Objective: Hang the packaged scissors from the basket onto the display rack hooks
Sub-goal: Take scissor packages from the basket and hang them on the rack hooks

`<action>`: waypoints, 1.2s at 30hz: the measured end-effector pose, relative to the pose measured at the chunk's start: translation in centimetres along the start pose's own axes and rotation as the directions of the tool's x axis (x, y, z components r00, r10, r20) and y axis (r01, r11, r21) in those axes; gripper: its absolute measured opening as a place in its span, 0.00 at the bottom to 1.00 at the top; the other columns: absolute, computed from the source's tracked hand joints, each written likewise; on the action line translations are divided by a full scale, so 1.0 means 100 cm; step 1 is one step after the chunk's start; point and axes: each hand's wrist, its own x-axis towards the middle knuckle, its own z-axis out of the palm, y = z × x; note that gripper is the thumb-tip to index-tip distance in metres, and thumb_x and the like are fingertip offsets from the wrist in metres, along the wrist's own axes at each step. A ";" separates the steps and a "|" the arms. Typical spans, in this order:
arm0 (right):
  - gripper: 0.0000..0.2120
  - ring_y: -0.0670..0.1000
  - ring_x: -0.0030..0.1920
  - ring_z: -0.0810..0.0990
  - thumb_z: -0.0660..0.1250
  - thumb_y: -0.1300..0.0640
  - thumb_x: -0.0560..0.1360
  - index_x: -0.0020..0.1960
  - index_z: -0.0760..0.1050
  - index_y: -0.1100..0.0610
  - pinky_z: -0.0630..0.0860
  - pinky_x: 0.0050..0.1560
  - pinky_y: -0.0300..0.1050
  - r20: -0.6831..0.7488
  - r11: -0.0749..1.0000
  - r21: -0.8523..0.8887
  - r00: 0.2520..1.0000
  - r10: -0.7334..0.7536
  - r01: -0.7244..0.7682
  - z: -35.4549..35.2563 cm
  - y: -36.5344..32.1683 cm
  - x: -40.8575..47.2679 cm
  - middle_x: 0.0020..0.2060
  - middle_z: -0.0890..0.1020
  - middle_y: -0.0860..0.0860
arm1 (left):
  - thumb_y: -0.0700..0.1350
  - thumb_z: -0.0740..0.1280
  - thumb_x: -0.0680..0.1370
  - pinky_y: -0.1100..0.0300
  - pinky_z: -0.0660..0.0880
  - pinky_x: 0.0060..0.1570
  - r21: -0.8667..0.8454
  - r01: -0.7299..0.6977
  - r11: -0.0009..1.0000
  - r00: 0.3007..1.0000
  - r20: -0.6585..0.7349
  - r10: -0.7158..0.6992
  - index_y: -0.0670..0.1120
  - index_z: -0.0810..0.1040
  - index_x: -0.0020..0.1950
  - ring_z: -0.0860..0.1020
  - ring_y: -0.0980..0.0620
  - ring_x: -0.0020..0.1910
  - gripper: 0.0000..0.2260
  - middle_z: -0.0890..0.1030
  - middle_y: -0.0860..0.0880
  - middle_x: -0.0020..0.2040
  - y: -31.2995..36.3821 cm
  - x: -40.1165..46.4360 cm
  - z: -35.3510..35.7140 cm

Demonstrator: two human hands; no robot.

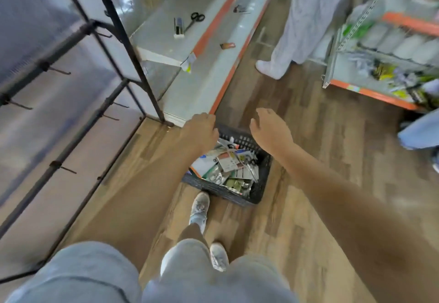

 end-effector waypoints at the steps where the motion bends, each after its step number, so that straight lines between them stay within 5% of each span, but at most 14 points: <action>1: 0.18 0.60 0.61 0.73 0.54 0.56 0.82 0.67 0.67 0.64 0.69 0.60 0.52 0.015 0.999 0.006 0.999 0.037 -0.037 0.008 0.006 0.007 0.63 0.73 0.60 | 0.44 0.58 0.79 0.50 0.68 0.54 0.001 -0.002 1.000 1.000 0.029 0.002 0.38 0.70 0.60 0.71 0.40 0.60 0.13 0.74 0.39 0.60 -0.003 0.011 0.007; 6: 0.19 0.59 0.61 0.74 0.55 0.56 0.81 0.68 0.66 0.63 0.71 0.58 0.51 0.163 0.987 -0.020 0.973 0.163 -0.162 0.059 0.025 0.041 0.63 0.73 0.60 | 0.44 0.55 0.82 0.53 0.66 0.44 0.089 0.011 0.996 0.980 0.198 -0.028 0.40 0.70 0.60 0.74 0.43 0.50 0.12 0.75 0.41 0.52 -0.029 0.063 0.039; 12: 0.14 0.58 0.54 0.76 0.56 0.57 0.80 0.61 0.71 0.61 0.72 0.50 0.49 0.295 0.962 -0.048 0.917 0.270 -0.268 0.143 0.061 0.057 0.55 0.77 0.57 | 0.42 0.56 0.80 0.49 0.71 0.52 -0.014 0.122 0.992 0.894 0.437 -0.104 0.42 0.70 0.61 0.74 0.41 0.57 0.12 0.76 0.41 0.59 -0.077 0.127 0.120; 21: 0.18 0.56 0.61 0.74 0.56 0.56 0.80 0.68 0.67 0.61 0.70 0.58 0.46 0.521 0.917 -0.160 0.758 0.393 -0.366 0.272 0.139 0.062 0.63 0.73 0.56 | 0.44 0.57 0.80 0.52 0.71 0.52 0.065 0.046 0.997 0.752 0.655 -0.078 0.41 0.69 0.60 0.73 0.43 0.59 0.11 0.72 0.43 0.60 -0.103 0.153 0.284; 26: 0.17 0.55 0.62 0.73 0.57 0.56 0.80 0.67 0.67 0.61 0.70 0.58 0.45 0.556 0.895 -0.138 0.715 0.424 -0.424 0.347 0.174 0.079 0.63 0.73 0.56 | 0.43 0.57 0.80 0.52 0.70 0.54 0.088 -0.002 0.996 0.721 0.691 -0.059 0.42 0.69 0.61 0.71 0.44 0.60 0.11 0.72 0.44 0.61 -0.113 0.181 0.356; 36: 0.18 0.58 0.61 0.72 0.59 0.59 0.78 0.67 0.66 0.62 0.71 0.55 0.50 0.571 0.828 -0.092 0.652 0.499 -0.553 0.479 0.242 0.115 0.63 0.70 0.58 | 0.46 0.56 0.81 0.53 0.70 0.48 0.004 0.215 0.977 0.778 0.604 -0.174 0.42 0.70 0.61 0.73 0.45 0.55 0.12 0.73 0.42 0.58 -0.124 0.232 0.471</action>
